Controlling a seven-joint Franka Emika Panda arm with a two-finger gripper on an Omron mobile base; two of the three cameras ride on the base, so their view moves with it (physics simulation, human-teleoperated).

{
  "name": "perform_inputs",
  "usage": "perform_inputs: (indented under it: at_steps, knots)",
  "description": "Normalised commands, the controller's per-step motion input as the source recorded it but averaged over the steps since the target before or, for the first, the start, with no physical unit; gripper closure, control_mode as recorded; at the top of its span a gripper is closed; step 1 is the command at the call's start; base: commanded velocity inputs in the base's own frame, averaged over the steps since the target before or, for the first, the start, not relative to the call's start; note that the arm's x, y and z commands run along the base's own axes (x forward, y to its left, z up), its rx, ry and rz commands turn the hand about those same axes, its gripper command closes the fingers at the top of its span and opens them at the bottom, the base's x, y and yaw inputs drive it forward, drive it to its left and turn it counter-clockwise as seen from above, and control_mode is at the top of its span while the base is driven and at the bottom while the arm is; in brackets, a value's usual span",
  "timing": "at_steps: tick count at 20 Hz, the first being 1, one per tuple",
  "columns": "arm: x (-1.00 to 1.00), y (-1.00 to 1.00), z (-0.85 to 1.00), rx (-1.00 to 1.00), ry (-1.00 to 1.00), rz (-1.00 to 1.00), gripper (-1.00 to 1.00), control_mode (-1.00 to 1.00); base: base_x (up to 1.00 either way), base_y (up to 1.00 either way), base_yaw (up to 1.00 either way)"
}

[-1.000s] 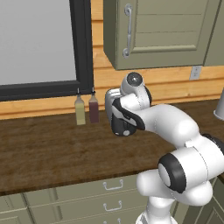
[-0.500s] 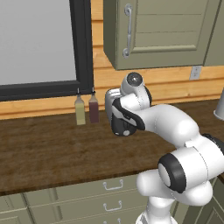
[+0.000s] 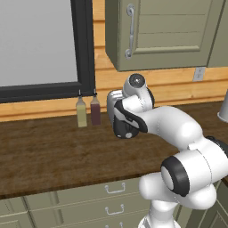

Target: Start the toaster. Once the lever pops up, take the bread to the plate on the dining counter.

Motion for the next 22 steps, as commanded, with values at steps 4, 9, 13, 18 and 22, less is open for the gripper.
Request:
perform_inputs:
  at_steps: [4,9,13,18,22]
  knots:
    - [0.0,0.0,0.0,0.0,0.0,0.0,-1.0,-1.0,0.0,0.0,0.0]
    - [0.0,0.0,0.0,0.0,0.0,0.0,-1.0,-1.0,0.0,0.0,0.0]
    - [0.0,0.0,0.0,0.0,0.0,0.0,-1.0,-1.0,0.0,0.0,0.0]
    - [0.0,0.0,0.0,0.0,0.0,0.0,-1.0,-1.0,0.0,0.0,0.0]
    - [0.0,0.0,0.0,0.0,0.0,0.0,-1.0,-1.0,0.0,0.0,0.0]
